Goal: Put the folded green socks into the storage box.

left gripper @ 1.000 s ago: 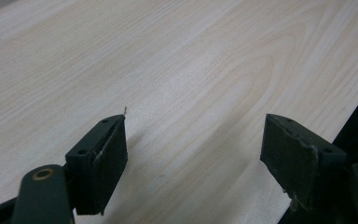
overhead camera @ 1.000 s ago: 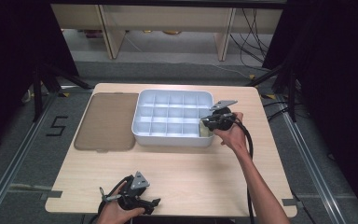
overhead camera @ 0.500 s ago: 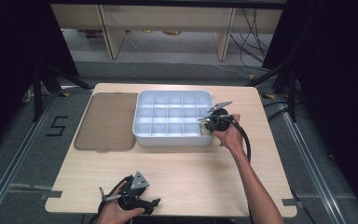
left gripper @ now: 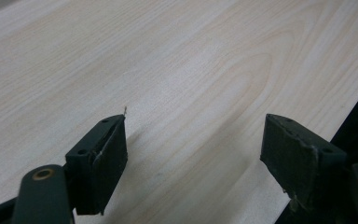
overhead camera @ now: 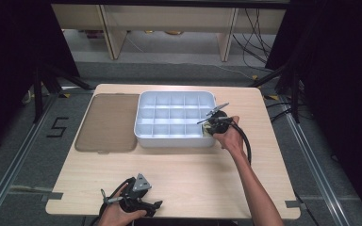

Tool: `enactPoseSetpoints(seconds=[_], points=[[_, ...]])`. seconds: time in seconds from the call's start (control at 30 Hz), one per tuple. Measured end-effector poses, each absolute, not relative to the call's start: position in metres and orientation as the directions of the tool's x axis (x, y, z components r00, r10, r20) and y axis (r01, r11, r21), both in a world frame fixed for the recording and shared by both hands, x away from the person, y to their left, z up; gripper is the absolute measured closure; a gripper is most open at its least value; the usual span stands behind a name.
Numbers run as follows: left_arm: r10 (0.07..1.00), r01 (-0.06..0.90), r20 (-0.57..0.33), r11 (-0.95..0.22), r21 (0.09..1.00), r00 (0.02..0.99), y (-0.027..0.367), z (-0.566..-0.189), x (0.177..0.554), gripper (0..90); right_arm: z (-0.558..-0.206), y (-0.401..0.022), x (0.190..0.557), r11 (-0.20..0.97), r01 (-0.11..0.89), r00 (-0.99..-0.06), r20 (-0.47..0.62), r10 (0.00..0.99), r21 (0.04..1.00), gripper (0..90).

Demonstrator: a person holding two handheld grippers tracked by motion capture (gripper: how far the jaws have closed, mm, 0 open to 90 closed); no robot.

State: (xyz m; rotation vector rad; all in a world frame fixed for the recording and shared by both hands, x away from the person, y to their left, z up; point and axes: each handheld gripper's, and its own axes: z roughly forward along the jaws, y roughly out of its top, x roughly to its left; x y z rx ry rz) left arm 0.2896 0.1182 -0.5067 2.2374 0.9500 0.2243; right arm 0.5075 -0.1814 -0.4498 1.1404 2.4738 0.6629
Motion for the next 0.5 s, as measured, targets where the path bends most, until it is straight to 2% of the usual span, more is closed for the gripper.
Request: enactPoseSetpoints(seconds=[0.23, 0.4, 0.5], points=[[0.683, 0.558, -0.090, -0.506, 0.657, 0.725, 0.119, -0.506, 0.290, 21.8, -0.447, -0.182, 0.507, 0.571, 0.607, -0.629, -0.106, 0.770, 0.552, 79.5], [0.687, 0.558, -0.082, -0.508, 0.656, 0.722, 0.120, -0.506, 0.291, 21.8, -0.438, -0.188, 0.504, 0.534, 0.586, -0.623, -0.083, 0.778, 0.610, 69.6], [0.688, 0.559, -0.083, -0.506, 0.656, 0.721, 0.120, -0.505, 0.291, 21.8, -0.431, -0.191, 0.501, 0.503, 0.592, -0.618, -0.047, 0.785, 0.630, 67.9]])
